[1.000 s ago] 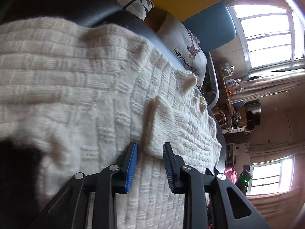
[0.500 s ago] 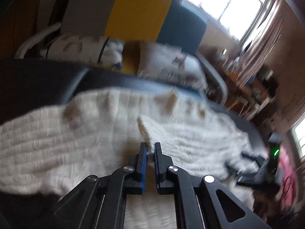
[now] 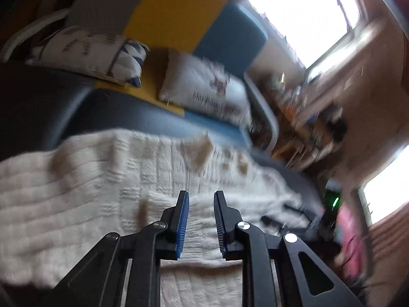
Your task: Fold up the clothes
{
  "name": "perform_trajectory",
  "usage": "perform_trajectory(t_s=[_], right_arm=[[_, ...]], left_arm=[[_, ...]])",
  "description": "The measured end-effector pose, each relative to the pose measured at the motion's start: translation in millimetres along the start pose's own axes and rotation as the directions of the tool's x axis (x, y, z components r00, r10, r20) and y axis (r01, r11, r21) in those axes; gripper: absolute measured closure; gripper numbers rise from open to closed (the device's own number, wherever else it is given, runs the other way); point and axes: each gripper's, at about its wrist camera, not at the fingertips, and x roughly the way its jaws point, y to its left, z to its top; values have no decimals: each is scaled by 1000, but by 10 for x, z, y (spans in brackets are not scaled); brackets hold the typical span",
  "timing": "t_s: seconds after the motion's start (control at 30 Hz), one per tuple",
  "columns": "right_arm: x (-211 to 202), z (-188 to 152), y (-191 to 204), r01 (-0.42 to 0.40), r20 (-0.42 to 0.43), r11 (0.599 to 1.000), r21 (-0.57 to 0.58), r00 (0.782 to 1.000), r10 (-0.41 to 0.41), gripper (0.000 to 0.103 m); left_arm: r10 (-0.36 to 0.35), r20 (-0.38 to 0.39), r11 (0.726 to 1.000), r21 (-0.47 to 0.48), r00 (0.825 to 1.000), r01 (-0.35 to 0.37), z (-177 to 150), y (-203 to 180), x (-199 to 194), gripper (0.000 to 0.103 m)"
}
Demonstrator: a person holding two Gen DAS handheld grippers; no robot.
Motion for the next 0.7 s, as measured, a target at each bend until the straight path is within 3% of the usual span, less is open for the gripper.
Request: perform_trajectory(t_s=[0.13,0.27,0.37,0.43,0.5,0.57,0.7], right_arm=[[45,9,-31,30,39,999,45,999,-31,0],[-23,-32,-40,22,61,999,48,998,-25,0],[-181,58,-11,-7,111,1000,1,994,6,0],[-135,122,34,29,89,999,-40,996,-25,0],[-8,153,25,70,57,997,-40,996,-68,0],[101,150,-57,49,45,999,12,998,-49,0],[17,76,-132,-4,67,1000,6,998,4,0]], left_arm=[[121,-68,992,51,990,-117,-92,-6,351,86],[66,-38,998,-3,997,-66,7,-27,215,87],[-28,-2,998,58,1000,28,84,-225,199,87],[-79,-37,990,113,996,83,134,-473,351,87],[-49,-94,986,155,994,63,147,-603,586,87],[42,-150,988,150,988,-20,108,-587,810,90],[-27,-119,998,60,992,34,166,-447,792,91]])
